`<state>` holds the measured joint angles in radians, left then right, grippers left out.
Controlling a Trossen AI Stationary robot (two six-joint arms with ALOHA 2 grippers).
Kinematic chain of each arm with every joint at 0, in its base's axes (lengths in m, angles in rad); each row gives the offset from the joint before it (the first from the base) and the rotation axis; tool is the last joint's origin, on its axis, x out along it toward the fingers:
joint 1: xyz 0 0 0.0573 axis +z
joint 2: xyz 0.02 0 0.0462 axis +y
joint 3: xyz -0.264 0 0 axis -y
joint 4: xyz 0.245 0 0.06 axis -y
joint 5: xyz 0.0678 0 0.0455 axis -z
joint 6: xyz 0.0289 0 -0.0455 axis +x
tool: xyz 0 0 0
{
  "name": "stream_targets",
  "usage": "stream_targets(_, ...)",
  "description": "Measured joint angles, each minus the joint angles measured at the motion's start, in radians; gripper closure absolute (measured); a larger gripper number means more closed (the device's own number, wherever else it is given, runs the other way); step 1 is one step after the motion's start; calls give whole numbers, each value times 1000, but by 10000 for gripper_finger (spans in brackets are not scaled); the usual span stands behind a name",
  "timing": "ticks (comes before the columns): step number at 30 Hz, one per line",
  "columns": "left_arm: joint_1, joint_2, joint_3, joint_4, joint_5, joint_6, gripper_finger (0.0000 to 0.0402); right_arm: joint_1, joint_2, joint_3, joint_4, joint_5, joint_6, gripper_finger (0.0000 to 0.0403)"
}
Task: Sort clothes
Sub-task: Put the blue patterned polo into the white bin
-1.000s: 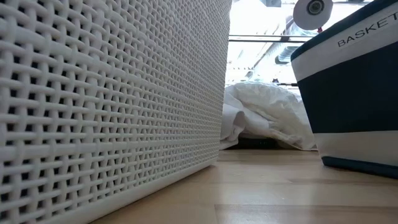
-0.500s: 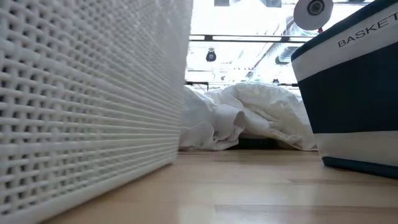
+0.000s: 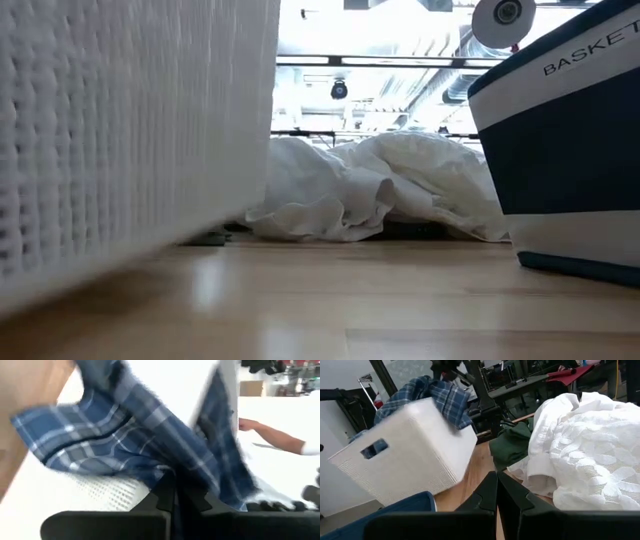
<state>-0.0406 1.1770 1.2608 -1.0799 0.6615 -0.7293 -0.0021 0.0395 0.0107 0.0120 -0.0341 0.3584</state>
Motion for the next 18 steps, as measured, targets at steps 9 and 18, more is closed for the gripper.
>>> stream_targets(9, -60, -5, 84, -145, -83, 32, 401, 0, 0, 0, 0, 0, 0, 402)
stream_targets(18, -347, -9, 49, -99, -222, -209, 401, 0, 0, 0, 0, 0, 0, 402)
